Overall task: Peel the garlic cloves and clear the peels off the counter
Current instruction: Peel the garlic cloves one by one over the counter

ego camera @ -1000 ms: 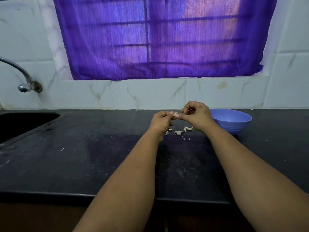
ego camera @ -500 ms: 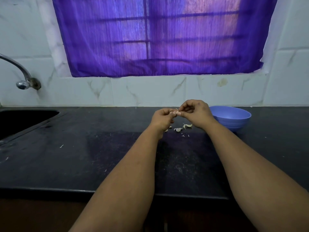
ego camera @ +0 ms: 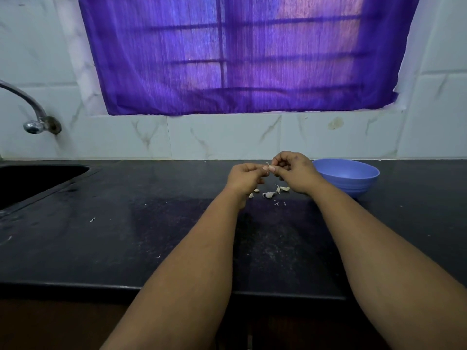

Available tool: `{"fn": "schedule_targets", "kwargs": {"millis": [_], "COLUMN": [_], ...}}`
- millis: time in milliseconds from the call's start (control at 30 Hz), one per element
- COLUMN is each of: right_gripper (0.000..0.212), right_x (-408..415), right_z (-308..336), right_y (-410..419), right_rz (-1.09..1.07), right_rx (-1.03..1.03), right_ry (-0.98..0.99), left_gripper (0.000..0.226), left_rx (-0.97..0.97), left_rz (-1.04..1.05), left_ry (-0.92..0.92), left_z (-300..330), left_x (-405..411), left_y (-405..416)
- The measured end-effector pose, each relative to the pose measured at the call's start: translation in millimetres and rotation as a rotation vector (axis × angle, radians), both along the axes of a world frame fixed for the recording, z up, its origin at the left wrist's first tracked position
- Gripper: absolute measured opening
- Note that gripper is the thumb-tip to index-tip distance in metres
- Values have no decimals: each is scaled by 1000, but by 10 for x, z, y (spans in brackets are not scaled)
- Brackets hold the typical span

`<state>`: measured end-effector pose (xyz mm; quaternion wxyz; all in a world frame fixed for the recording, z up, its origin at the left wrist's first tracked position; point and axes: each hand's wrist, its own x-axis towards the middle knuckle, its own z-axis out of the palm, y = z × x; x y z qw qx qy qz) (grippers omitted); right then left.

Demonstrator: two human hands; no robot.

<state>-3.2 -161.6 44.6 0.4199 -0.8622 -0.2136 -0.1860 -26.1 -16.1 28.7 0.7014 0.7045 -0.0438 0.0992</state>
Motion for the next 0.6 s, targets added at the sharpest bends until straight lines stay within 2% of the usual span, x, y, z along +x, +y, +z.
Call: {"fn": "schedule_targets", "kwargs": {"millis": [100,267,467,600], "right_gripper": [6,5,6,4], "right_x": [15,-13,-44,-73], "right_z": [-18,-19,14,79], "right_y": [21,49,56,8], "right_rz": [9,2,5,27], "right_rx": [-29,-72,-92,-117], "right_ry": [6,-22,-42,-53], "left_gripper": [7,13,6,21], "left_rx": [-32,-147,-302,-305], "left_rz": [-17,-28,-57,-106], "left_ry": [12,85,103,225], "left_z": [2,36,69,100], "left_x": [1,-16,-29,-52], "left_y": [-1,-1,9,50]}}
